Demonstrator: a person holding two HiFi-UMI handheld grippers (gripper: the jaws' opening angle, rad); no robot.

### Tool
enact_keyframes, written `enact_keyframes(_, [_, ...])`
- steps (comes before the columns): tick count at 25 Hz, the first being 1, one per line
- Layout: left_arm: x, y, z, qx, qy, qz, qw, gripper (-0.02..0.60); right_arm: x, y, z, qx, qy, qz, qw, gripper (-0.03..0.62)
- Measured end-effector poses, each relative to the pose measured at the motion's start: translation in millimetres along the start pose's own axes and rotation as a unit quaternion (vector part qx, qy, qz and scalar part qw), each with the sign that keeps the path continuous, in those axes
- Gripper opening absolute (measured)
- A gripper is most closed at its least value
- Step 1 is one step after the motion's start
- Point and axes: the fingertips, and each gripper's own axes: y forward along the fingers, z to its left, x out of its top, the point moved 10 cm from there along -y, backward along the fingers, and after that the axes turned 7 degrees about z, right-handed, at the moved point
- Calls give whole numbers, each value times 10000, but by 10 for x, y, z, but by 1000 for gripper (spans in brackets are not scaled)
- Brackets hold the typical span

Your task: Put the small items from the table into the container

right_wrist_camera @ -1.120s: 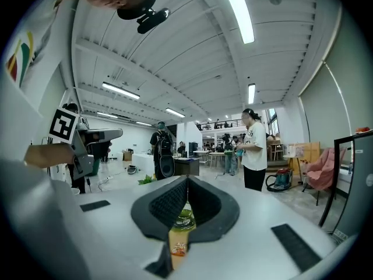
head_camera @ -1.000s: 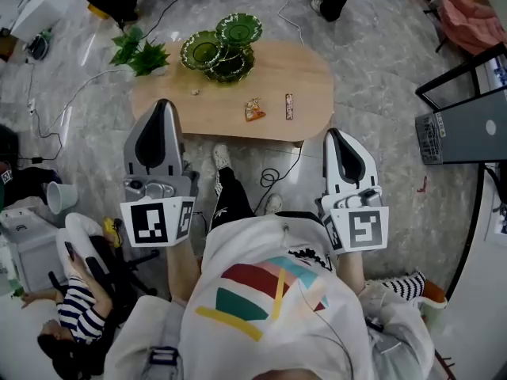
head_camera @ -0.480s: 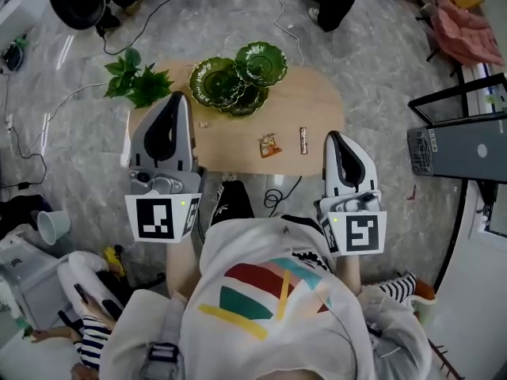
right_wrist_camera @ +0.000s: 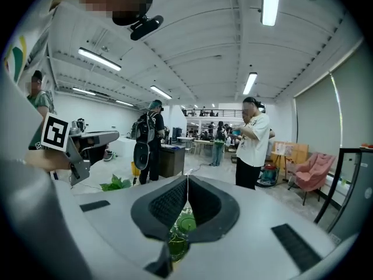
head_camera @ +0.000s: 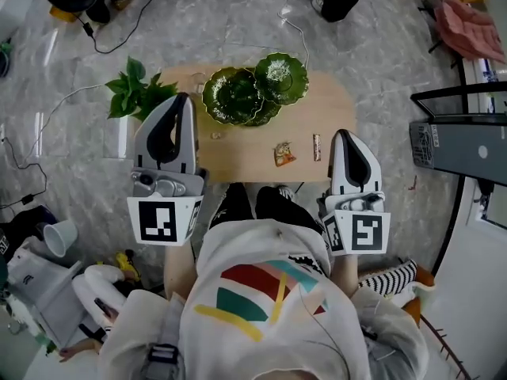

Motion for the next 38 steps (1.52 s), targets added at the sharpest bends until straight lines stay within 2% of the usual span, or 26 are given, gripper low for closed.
enact_keyframes(3, [-51,182,-24,-146,75,33,9999,9,-39,87,-105,-182,157,92,9997,15])
enact_keyframes(8, [-249,403,-229,-415,-236,77,9988,11,-184,44,-346,-412,345,179,9984,15])
enact_keyframes(13, [-274,755,-612,-987,-262,81,9947,11,-482,43,-737,-479,1191,284,9913,17])
enact_keyframes(15, [-366,860,-820,-1168,-286,143,9926,11,-659,74,-892,-521,1289,480,9891,20])
enact_keyframes(16, [-431,903,-915,-1261,-278,201,9914,11,-773,113,-961,-609,1292,589,9880,43])
enact_keyframes(18, [-581,977,-1096,-1444,-276,325,9886,11,-1080,217,-1107,-879,1357,815,9835,197])
enact_keyframes(19, [-671,1007,-1184,-1534,-282,397,9870,11,-1280,279,-1188,-998,1423,967,9800,232])
enact_keyframes(21, [-895,1059,-1333,-1711,-248,586,9832,11,-1766,443,-1324,-1009,1525,1455,9723,232])
enact_keyframes(23, [-1166,1129,-1437,-1858,-152,751,9796,11,-2319,666,-1396,-808,1543,2049,9632,232])
enact_keyframes(26, [-1597,1268,-1564,-1980,-70,870,9763,9,-3130,1004,-1470,-615,1533,2654,9499,230])
enact_keyframes(29, [-1917,1355,-1646,-2023,-103,1042,9737,11,-3803,1212,-1460,-657,1699,3207,9295,230])
enact_keyframes(31, [-2055,1405,-1697,-2004,-123,1133,9731,11,-4133,1298,-1431,-661,1839,3525,9152,230])
enact_keyframes(33, [-2167,1436,-1743,-1953,-156,1199,9733,11,-4375,1366,-1385,-582,1842,3760,9063,230])
enact_keyframes(36, [-2295,1439,-1777,-1844,-220,1306,9739,11,-4668,1476,-1318,-473,1566,4158,8946,230])
enact_keyframes(38, [-2322,1421,-1787,-1802,-228,1328,9744,11,-4830,1540,-1279,-388,1424,4503,8806,230])
